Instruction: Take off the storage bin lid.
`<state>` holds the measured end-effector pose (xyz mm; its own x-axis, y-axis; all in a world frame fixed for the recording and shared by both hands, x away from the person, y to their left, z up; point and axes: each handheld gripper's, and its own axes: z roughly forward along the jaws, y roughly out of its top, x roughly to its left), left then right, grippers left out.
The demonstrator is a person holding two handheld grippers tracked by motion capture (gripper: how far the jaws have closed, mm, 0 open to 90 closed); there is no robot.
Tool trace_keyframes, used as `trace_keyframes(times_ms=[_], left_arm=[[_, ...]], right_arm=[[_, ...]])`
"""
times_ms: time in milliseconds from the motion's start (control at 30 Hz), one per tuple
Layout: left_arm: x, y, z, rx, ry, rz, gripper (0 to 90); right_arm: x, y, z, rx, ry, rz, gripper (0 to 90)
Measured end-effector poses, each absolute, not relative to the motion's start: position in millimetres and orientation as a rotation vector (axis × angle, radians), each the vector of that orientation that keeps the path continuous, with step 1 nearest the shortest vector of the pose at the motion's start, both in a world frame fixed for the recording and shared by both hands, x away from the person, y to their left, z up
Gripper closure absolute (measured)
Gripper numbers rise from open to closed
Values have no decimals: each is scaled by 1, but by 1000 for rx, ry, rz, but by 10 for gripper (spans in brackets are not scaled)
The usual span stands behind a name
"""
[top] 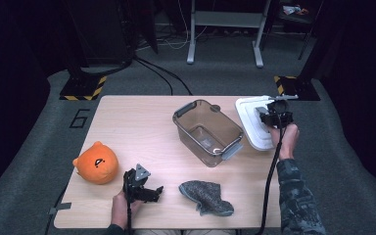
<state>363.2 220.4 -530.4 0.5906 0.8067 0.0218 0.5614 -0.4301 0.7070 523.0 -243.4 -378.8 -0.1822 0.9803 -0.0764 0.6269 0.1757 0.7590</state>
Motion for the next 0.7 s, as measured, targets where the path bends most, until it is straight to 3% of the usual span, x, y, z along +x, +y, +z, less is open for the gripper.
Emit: trace_keyframes(times_ms=[700], left_arm=[[363,220,-530,2150,1083,473,1]], right_arm=[[525,-247,-429,1641,1821,778,662]])
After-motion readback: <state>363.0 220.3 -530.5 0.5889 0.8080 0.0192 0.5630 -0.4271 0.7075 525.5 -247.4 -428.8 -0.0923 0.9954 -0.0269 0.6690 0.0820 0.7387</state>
